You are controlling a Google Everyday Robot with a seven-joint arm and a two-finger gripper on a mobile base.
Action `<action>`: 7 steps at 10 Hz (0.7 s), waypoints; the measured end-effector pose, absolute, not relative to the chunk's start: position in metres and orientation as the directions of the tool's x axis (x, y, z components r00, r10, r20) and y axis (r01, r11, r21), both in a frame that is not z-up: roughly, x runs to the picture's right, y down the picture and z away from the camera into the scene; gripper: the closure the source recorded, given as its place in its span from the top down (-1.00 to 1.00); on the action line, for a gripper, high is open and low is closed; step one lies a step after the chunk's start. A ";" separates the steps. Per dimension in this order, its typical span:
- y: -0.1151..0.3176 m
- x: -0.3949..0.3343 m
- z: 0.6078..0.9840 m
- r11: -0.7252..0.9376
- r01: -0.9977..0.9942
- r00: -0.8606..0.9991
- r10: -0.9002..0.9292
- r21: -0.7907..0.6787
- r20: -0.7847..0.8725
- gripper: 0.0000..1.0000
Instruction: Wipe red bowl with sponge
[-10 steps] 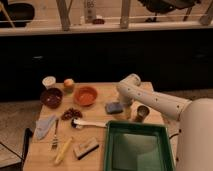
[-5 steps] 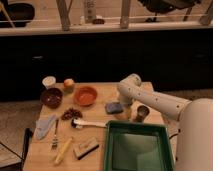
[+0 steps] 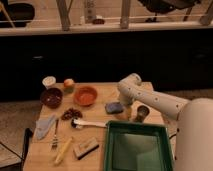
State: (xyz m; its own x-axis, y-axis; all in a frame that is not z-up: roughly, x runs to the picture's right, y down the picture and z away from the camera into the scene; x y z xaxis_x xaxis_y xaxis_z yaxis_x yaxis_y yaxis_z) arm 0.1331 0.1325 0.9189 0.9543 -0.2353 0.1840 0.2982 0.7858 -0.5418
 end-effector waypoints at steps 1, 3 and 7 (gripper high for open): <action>0.132 0.133 0.920 0.787 0.295 0.955 -0.232 -0.543 0.183 0.60; 0.132 0.133 0.921 0.786 0.290 0.957 -0.226 -0.546 0.183 0.60; 0.134 0.136 0.921 0.787 0.278 0.961 -0.215 -0.552 0.176 0.60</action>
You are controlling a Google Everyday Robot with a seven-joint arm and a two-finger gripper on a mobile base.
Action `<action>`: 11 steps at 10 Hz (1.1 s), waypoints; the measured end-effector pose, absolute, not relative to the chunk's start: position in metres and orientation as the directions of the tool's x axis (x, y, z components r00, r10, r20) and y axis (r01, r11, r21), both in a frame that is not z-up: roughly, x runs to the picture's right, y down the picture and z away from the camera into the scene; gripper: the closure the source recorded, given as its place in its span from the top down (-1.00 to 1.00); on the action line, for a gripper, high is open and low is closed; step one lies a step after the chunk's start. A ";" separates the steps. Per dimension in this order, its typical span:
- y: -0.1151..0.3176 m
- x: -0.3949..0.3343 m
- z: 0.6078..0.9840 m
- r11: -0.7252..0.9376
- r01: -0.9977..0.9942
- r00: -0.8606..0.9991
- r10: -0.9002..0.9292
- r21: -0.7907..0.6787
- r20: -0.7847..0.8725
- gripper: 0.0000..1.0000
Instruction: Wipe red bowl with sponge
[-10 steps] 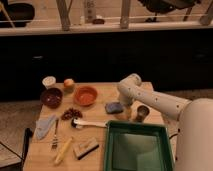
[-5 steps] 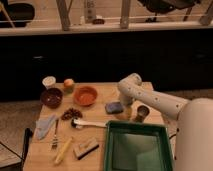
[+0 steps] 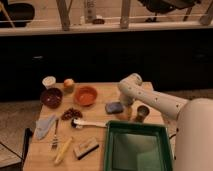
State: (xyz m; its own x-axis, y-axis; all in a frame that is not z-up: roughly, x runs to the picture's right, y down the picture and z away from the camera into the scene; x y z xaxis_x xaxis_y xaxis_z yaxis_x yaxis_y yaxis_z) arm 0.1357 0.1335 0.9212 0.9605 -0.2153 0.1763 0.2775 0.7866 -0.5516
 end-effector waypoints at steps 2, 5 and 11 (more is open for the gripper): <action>0.132 0.137 0.922 0.789 0.271 0.962 -0.210 -0.551 0.173 0.60; 0.131 0.137 0.924 0.791 0.263 0.965 -0.202 -0.553 0.169 0.60; 0.130 0.139 0.926 0.792 0.245 0.969 -0.187 -0.559 0.159 0.60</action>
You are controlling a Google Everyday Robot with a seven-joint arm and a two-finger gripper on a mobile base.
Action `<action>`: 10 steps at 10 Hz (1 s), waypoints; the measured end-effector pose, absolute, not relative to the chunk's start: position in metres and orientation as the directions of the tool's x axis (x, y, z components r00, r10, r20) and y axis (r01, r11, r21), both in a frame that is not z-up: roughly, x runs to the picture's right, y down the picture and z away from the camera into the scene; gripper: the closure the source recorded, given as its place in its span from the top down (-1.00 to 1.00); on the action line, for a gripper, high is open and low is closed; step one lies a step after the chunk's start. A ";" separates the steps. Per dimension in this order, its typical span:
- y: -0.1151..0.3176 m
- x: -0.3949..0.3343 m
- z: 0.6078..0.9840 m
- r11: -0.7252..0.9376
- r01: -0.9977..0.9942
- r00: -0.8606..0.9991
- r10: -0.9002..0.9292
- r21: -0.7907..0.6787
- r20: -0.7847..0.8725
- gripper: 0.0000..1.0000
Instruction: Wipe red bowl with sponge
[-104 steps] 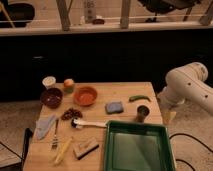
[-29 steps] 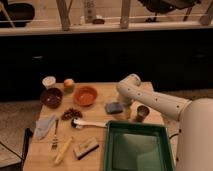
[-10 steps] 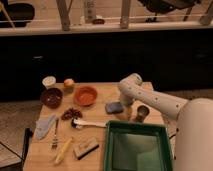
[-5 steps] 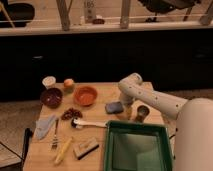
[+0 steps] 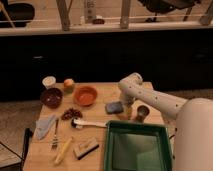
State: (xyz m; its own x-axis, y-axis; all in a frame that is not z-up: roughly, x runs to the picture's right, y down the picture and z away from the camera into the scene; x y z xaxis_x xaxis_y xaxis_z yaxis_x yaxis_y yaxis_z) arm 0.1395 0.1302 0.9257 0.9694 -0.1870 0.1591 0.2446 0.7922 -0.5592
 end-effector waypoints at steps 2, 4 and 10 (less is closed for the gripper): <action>0.129 0.140 0.926 0.793 0.242 0.970 -0.185 -0.559 0.157 0.60; 0.129 0.140 0.926 0.794 0.239 0.971 -0.183 -0.559 0.155 0.60; 0.129 0.141 0.928 0.794 0.231 0.973 -0.178 -0.562 0.149 0.60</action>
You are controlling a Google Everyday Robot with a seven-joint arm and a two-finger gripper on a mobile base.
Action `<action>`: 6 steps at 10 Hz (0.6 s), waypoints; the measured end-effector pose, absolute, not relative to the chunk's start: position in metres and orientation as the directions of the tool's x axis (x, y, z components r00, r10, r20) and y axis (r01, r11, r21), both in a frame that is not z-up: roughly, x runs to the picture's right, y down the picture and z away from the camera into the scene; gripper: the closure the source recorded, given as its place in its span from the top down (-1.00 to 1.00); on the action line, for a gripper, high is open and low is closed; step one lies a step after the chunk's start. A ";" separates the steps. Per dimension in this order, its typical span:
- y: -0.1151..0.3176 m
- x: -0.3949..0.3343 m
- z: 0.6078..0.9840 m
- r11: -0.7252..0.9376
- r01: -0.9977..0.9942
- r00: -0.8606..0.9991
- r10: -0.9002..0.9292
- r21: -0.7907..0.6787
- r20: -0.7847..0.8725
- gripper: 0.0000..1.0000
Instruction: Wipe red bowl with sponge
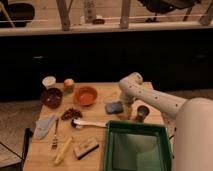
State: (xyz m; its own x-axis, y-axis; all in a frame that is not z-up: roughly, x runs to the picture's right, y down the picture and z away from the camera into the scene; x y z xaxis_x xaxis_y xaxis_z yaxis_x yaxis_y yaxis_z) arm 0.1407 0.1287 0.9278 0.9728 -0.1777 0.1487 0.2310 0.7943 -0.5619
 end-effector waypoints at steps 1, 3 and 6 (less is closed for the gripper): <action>0.129 0.141 0.927 0.795 0.225 0.974 -0.173 -0.563 0.145 0.60; 0.128 0.142 0.928 0.796 0.223 0.975 -0.171 -0.563 0.143 0.60; 0.128 0.141 0.928 0.795 0.223 0.975 -0.172 -0.564 0.142 0.60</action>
